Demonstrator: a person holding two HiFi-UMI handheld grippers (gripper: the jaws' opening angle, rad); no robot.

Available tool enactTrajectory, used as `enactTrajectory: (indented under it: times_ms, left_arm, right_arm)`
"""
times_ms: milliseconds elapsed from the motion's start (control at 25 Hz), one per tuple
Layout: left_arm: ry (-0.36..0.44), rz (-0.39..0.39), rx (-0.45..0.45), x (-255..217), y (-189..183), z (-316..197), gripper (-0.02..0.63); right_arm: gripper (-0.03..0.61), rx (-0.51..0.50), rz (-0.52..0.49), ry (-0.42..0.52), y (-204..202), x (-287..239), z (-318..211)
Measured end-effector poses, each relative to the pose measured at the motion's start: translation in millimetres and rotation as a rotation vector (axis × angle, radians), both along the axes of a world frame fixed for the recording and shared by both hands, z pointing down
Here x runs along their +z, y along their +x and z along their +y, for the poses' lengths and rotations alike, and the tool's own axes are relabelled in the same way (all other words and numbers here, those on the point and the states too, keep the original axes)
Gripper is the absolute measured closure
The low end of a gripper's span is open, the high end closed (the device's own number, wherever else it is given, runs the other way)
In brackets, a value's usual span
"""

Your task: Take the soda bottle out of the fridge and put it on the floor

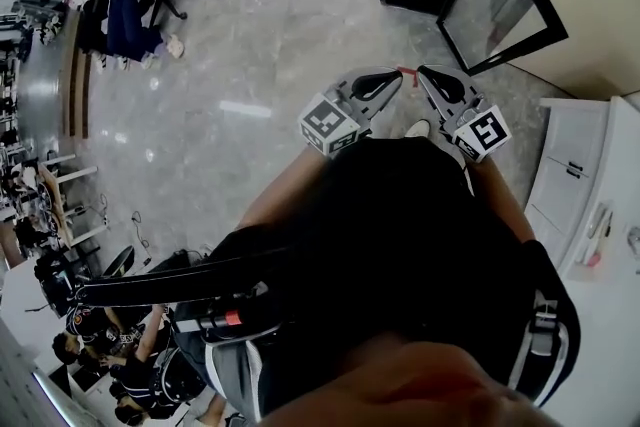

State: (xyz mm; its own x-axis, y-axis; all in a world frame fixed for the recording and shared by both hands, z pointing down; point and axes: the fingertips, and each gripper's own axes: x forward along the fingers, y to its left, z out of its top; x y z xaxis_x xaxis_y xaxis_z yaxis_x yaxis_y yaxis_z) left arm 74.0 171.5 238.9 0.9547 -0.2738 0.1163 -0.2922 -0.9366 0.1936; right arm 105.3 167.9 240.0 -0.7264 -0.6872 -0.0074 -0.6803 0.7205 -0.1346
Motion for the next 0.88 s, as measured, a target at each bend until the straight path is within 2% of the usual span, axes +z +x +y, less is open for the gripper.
enactTrajectory:
  times_ms: [200,480,880]
  left_arm:
    - [-0.007,-0.007,-0.030,-1.9,15.0,-15.1,0.609]
    - [-0.024,-0.017,-0.018,4.5,18.9,-41.9,0.609]
    - [-0.006,0.012,0.054,19.5,-2.6,-135.6,0.609]
  right_arm:
    - [0.565,-0.020,-0.003,-0.004,15.9,-2.0,-20.3]
    - [0.565,-0.009,-0.008,-0.023,20.7,3.2,-49.4]
    - [0.565,0.058,0.050,-0.068,-3.4,14.1,-134.4]
